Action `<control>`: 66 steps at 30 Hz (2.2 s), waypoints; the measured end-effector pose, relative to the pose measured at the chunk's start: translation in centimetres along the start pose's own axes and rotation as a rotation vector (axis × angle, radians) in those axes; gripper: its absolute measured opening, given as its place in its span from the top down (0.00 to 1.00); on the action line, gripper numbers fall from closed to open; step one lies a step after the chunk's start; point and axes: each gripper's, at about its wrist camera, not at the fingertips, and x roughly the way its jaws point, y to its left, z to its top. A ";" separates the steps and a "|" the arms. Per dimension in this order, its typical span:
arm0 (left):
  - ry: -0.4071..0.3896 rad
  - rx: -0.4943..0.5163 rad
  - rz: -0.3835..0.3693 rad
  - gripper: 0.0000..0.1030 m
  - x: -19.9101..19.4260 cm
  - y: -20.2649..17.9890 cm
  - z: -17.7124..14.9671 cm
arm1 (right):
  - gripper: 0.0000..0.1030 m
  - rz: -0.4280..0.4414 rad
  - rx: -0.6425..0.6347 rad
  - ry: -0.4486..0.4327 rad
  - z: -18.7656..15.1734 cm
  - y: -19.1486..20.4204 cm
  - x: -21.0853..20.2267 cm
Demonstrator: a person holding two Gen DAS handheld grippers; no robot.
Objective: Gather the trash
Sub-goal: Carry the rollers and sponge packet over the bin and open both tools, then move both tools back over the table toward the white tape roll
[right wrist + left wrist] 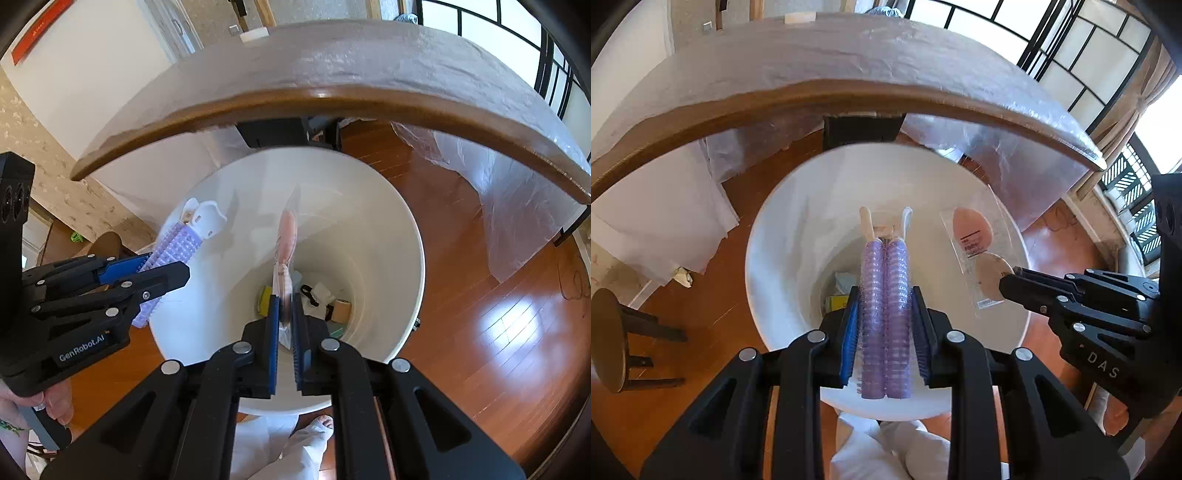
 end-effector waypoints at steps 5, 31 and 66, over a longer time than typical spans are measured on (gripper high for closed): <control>0.025 -0.005 0.021 0.72 1.1 0.0 0.0 | 0.92 -0.007 -0.002 0.012 0.0 -0.2 0.9; -0.009 0.022 0.126 0.34 0.7 1.1 1.1 | 0.51 -0.062 0.080 -0.054 0.9 0.2 -0.8; -0.358 -0.100 0.241 0.15 -5.4 11.6 23.9 | 0.16 -0.252 0.115 -0.390 24.7 -4.8 -5.0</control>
